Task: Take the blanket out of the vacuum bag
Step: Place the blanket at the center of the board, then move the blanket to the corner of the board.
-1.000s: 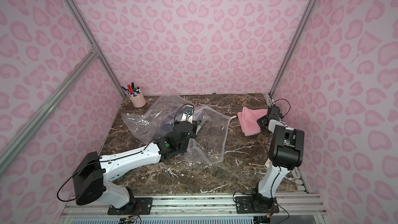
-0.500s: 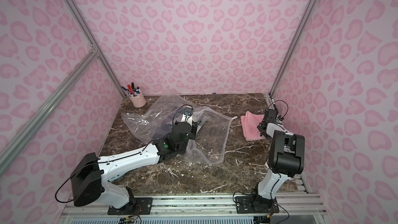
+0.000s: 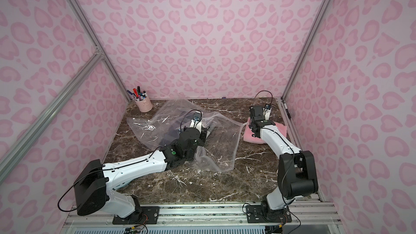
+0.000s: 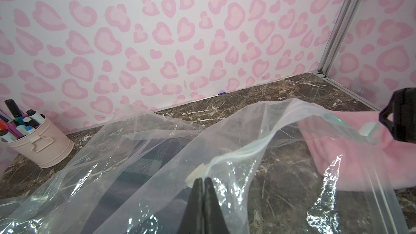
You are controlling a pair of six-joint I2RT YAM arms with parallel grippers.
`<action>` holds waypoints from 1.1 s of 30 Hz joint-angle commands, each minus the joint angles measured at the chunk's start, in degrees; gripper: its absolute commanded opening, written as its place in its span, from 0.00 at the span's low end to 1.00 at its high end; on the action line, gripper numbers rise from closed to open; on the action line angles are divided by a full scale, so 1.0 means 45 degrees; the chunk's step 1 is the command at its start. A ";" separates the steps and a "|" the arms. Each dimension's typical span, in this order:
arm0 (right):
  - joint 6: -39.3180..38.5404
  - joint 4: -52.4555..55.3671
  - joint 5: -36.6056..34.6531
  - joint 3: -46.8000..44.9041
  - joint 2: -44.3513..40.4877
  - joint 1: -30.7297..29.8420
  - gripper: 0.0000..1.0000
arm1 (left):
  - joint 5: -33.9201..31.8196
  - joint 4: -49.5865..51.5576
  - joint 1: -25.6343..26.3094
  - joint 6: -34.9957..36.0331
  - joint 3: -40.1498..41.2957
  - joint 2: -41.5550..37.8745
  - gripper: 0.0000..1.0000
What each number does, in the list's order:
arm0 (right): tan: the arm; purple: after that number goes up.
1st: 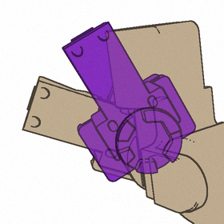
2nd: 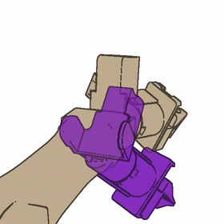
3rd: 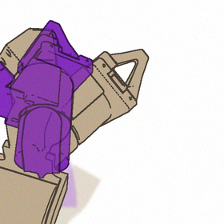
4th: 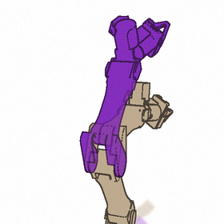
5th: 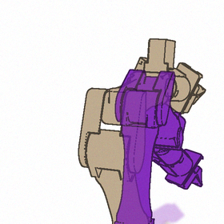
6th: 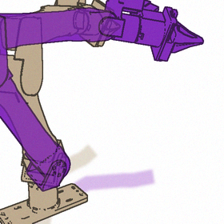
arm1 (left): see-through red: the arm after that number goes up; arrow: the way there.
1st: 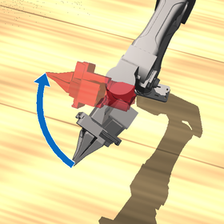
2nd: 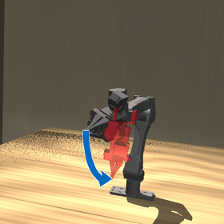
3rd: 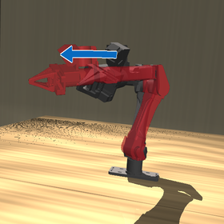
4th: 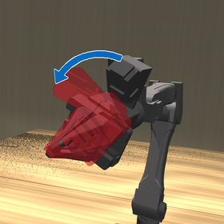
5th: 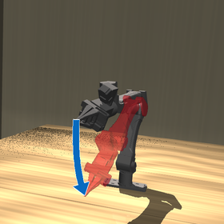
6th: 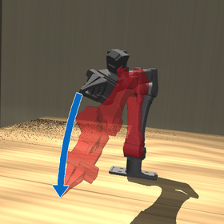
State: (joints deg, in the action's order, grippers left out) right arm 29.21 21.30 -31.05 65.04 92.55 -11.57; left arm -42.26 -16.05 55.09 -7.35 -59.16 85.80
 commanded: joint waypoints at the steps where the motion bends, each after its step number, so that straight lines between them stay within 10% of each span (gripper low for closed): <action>1: -0.0802 0.0433 0.0813 0.0628 0.0972 -0.0199 0.62 | -0.0041 -0.0086 -0.0016 -0.0095 0.0094 -0.0199 0.03; 10: -0.0378 -0.1393 0.3399 0.0474 0.1973 -0.0358 0.65 | -0.0043 0.0012 -0.0016 0.0011 0.0216 -0.0328 0.04; 24: -0.0014 0.0576 0.1993 0.3585 0.6048 -0.0339 0.62 | -0.0360 -0.0062 -0.0033 0.0540 0.0652 -0.1056 0.04; 27: 0.0050 0.0648 0.1910 0.3359 0.6331 -0.0179 0.44 | -0.0337 -0.0102 -0.0035 0.0572 0.0701 -0.1044 0.04; 30: 0.0130 0.0197 0.2743 0.2990 0.6442 0.0279 0.00 | -0.0261 -0.0036 -0.0035 0.0609 0.0609 -0.0989 0.04; 33: 0.0203 -0.0318 0.4013 0.2440 0.6464 0.1125 0.00 | -0.0295 0.0012 -0.0035 0.0727 0.0587 -0.1102 0.04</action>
State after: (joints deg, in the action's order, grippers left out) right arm 29.58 14.52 -21.06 77.82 120.11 -8.93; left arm -43.05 -15.81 55.02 -5.21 -56.14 81.25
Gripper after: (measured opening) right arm 0.074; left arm 0.048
